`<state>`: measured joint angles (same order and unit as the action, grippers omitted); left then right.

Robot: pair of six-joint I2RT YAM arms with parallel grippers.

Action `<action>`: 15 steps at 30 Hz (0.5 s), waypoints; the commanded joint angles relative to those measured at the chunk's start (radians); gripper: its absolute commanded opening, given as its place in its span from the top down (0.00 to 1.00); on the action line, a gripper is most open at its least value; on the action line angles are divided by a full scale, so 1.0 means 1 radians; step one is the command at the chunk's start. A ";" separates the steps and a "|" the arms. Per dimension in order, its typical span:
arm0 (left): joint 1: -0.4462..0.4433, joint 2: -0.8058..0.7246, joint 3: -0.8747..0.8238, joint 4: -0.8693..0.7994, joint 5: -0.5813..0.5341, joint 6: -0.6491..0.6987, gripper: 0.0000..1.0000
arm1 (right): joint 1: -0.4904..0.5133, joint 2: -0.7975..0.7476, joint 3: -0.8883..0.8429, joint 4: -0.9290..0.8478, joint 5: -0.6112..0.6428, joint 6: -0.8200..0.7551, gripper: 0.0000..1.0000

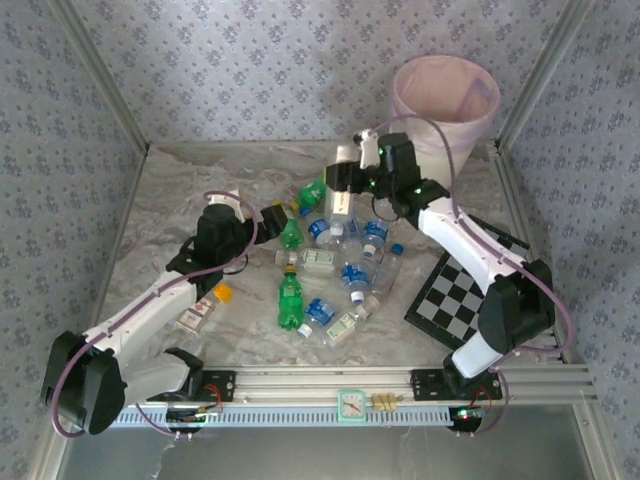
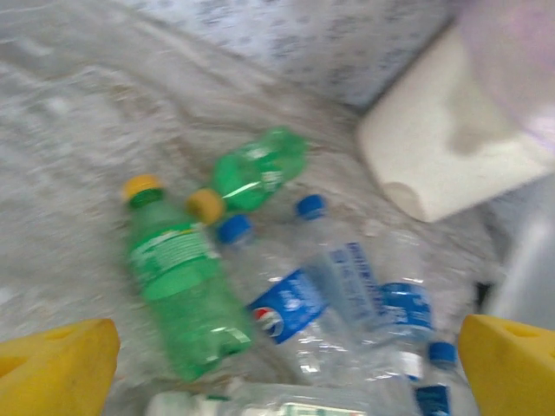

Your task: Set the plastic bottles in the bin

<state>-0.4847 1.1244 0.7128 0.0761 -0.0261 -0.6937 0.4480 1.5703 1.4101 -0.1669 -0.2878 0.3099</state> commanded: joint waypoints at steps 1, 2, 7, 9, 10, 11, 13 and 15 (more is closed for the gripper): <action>0.023 -0.003 -0.005 -0.101 -0.107 -0.079 0.00 | -0.056 -0.036 0.115 -0.109 0.091 -0.055 0.50; 0.026 0.001 -0.009 -0.106 -0.107 -0.085 0.00 | -0.077 -0.036 0.137 -0.109 0.090 -0.048 0.50; 0.032 0.026 -0.025 -0.110 -0.098 -0.104 0.00 | -0.181 -0.035 0.263 -0.062 0.112 -0.014 0.51; 0.032 0.034 -0.025 -0.110 -0.092 -0.101 0.00 | -0.216 -0.032 0.300 -0.026 0.143 -0.011 0.51; 0.034 0.038 -0.025 -0.109 -0.087 -0.099 0.00 | -0.233 -0.029 0.313 0.000 0.165 -0.009 0.51; 0.034 0.041 -0.023 -0.108 -0.084 -0.096 0.00 | -0.250 -0.028 0.324 0.022 0.189 -0.005 0.51; 0.034 0.048 -0.021 -0.110 -0.070 -0.089 0.00 | -0.287 -0.016 0.347 0.081 0.237 -0.008 0.52; 0.034 0.052 -0.021 -0.110 -0.060 -0.084 0.00 | -0.313 0.001 0.364 0.127 0.297 -0.016 0.52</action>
<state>-0.4561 1.1709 0.6945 -0.0277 -0.0978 -0.7795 0.1642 1.5650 1.7233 -0.1455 -0.0971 0.2977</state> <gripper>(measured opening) 0.996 0.635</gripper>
